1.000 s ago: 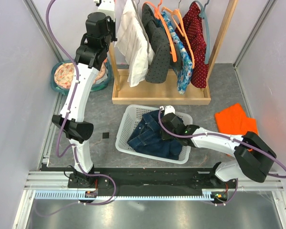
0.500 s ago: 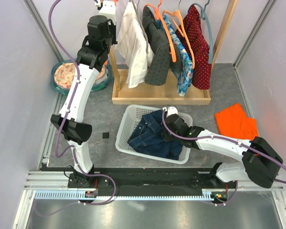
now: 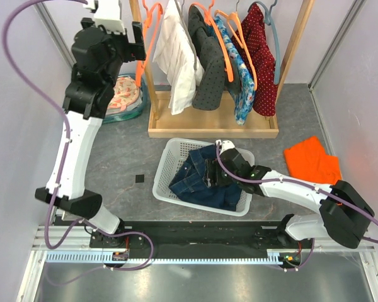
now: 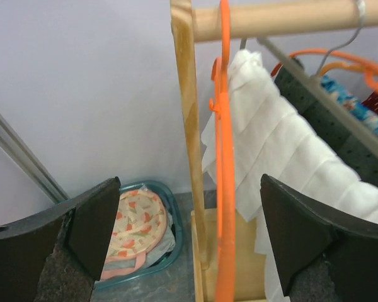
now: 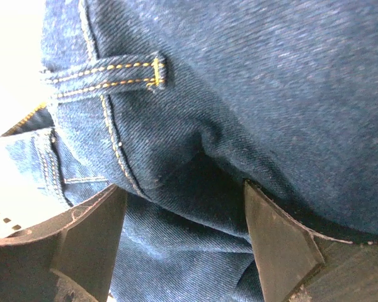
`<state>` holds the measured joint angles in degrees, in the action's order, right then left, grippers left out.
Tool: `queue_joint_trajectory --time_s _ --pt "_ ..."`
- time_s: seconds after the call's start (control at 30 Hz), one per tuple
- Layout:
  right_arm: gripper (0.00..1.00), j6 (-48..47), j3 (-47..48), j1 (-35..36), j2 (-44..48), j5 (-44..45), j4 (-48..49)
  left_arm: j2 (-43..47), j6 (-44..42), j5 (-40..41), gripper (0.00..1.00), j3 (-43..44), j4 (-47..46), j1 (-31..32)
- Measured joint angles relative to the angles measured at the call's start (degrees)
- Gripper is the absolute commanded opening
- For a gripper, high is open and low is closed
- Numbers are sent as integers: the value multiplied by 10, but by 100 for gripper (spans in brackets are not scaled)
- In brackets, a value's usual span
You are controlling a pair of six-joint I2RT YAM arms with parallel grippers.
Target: Remove the skirt from the hanger
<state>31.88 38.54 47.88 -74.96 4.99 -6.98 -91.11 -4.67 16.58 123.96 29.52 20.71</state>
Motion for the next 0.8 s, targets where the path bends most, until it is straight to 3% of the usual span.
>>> queue_joint_trajectory --time_s 0.17,0.23,0.5,0.8 --pt "77 14 -12 -9 9 -45 22 29 8 -5 100 19 -1 35" --pt "82 19 -17 -9 18 -60 30 24 9 -6 100 37 -1 62" --pt "88 40 -35 -9 88 -81 64 -73 -11 39 100 99 -47 179" --pt "84 39 -49 -8 151 -93 88 -206 -40 98 100 127 -116 188"
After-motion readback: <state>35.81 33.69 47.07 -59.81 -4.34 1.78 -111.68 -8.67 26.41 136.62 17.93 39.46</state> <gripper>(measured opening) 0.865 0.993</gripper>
